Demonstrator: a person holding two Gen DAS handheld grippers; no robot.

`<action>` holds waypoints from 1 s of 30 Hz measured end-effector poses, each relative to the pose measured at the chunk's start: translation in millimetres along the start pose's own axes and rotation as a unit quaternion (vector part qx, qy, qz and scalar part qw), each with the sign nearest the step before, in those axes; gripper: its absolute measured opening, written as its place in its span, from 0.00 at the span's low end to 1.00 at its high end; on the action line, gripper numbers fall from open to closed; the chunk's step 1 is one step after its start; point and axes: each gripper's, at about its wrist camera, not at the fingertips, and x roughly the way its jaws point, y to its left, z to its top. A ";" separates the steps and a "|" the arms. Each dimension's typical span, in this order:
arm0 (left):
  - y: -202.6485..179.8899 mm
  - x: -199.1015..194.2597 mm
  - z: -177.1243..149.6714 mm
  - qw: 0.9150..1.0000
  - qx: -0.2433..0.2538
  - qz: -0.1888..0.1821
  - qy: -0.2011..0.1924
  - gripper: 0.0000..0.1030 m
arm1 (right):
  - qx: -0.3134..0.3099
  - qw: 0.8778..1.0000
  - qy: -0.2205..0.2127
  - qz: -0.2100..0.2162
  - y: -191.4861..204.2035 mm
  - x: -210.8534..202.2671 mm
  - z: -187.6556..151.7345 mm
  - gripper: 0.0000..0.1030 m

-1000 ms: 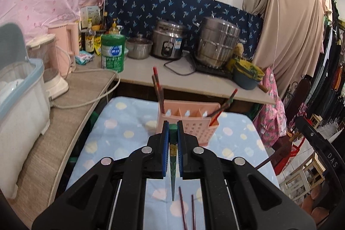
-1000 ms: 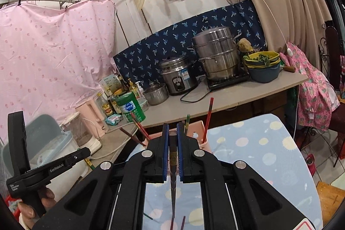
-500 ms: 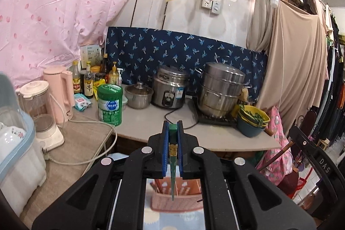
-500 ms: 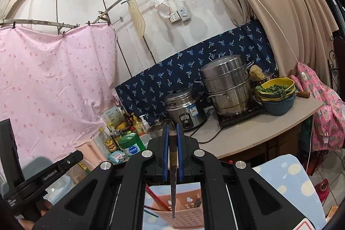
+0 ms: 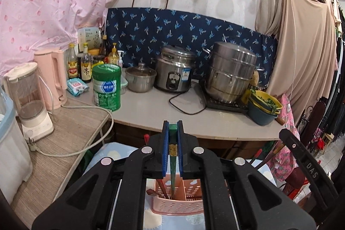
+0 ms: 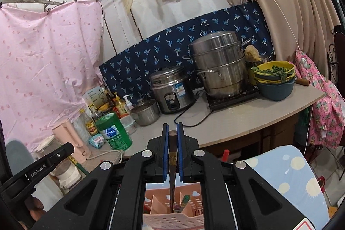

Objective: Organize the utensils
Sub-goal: 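Lower both chopsticks into the pink basket and open both tools, then move both open tools back to the last two dark red chopsticks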

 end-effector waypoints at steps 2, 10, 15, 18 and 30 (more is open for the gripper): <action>-0.1 4.0 -6.1 1.000 0.002 0.000 0.007 0.07 | -0.009 1.000 0.012 -0.002 1.2 5.5 -10.0 0.07; 0.1 10.2 -22.4 1.000 0.006 -0.002 0.027 0.09 | -0.030 0.999 0.035 -0.001 8.1 6.7 -29.5 0.11; -0.8 2.4 -29.0 0.999 0.011 -0.001 0.030 0.25 | -0.034 0.999 0.034 0.004 9.6 -5.9 -30.9 0.15; -3.1 -4.4 -32.9 0.999 0.019 0.000 0.031 0.28 | -0.037 0.999 0.032 0.007 11.1 -16.6 -31.1 0.15; -13.3 -42.0 -58.9 0.998 0.048 0.003 0.045 0.28 | -0.070 0.997 0.037 0.003 22.7 -69.1 -61.7 0.15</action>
